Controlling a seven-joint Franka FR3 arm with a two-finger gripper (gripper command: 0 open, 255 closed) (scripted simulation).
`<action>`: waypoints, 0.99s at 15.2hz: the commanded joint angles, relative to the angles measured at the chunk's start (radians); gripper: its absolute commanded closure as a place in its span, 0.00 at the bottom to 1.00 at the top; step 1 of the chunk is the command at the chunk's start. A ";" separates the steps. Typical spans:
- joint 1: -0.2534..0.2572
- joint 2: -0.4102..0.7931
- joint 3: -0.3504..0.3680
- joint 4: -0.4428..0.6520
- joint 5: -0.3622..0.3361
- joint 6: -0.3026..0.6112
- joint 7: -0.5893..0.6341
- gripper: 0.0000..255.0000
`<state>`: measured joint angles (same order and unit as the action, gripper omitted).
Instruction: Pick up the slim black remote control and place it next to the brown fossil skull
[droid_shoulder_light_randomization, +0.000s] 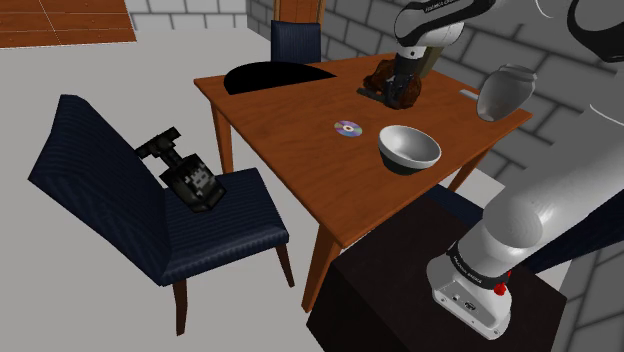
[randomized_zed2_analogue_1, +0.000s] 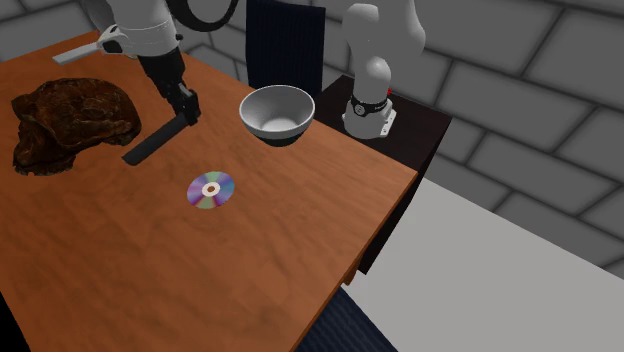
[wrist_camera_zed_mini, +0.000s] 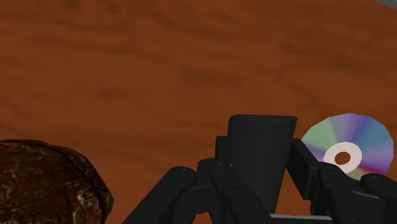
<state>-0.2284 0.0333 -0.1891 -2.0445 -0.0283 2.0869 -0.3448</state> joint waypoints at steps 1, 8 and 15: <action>0.000 0.010 0.000 -0.015 0.002 0.026 0.000 1.00; -0.001 0.051 0.000 -0.064 0.010 0.116 -0.003 1.00; -0.003 0.102 0.001 -0.103 0.021 0.204 -0.009 1.00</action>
<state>-0.2324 0.1334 -0.1883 -2.1373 -0.0078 2.2781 -0.3551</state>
